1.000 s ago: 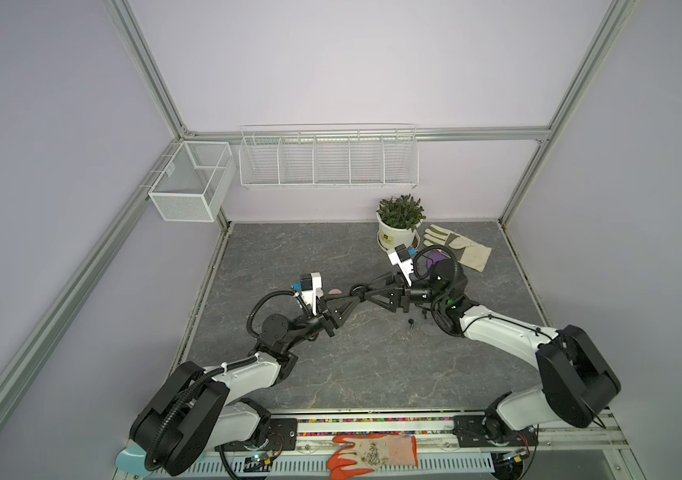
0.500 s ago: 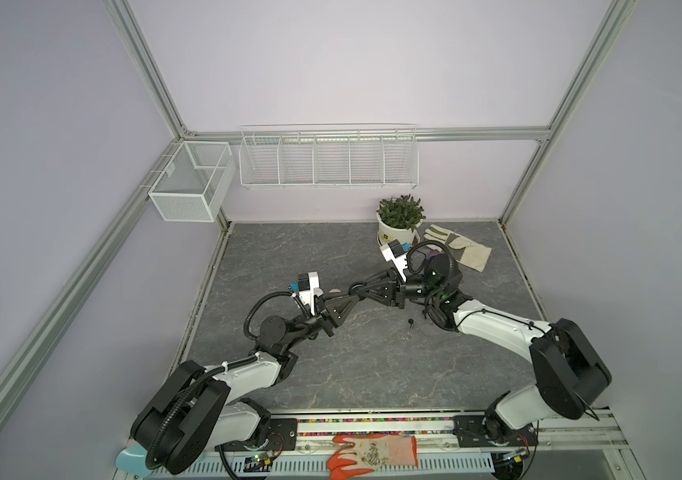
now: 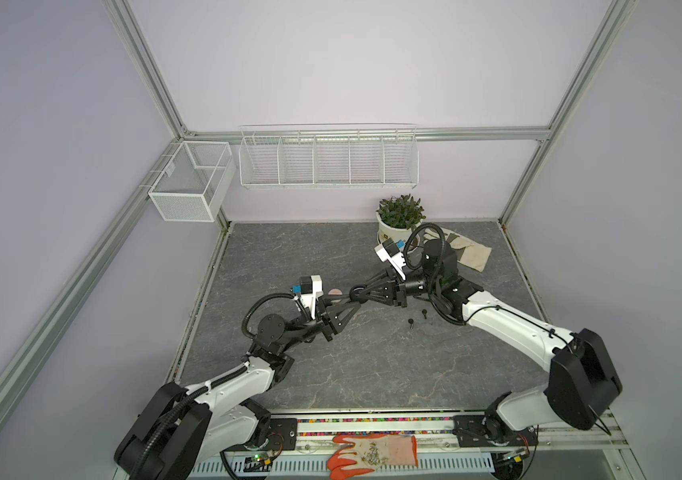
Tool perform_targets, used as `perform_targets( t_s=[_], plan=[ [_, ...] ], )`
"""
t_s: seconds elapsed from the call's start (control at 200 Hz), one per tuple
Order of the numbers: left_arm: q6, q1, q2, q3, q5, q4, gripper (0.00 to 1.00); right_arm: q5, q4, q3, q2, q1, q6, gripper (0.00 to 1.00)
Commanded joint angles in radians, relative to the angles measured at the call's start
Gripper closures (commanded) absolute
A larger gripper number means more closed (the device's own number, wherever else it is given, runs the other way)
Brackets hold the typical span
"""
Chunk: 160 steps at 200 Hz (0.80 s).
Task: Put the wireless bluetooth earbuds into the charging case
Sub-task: 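Move the right gripper to the lid of the black case in the left gripper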
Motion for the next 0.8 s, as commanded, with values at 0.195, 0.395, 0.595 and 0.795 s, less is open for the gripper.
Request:
perform_targets(
  t_s=[0.195,0.395,0.595,0.795],
  plan=[
    [0.121,-0.001,-0.095,0.06,-0.003,-0.222,0.64,-0.031,-0.04,0.019,-0.01,-0.002,-0.033,0.8],
    [0.097,-0.001,-0.052,0.054,0.025,-0.154,0.64,-0.035,-0.006,0.024,-0.005,0.001,-0.004,0.81],
    [0.087,-0.001,-0.021,0.056,0.034,-0.098,0.72,-0.038,-0.002,0.029,0.001,0.006,0.003,0.81],
    [0.094,-0.001,-0.028,0.057,0.027,-0.097,0.74,-0.035,-0.01,0.024,0.006,0.01,-0.005,0.81]
  ],
)
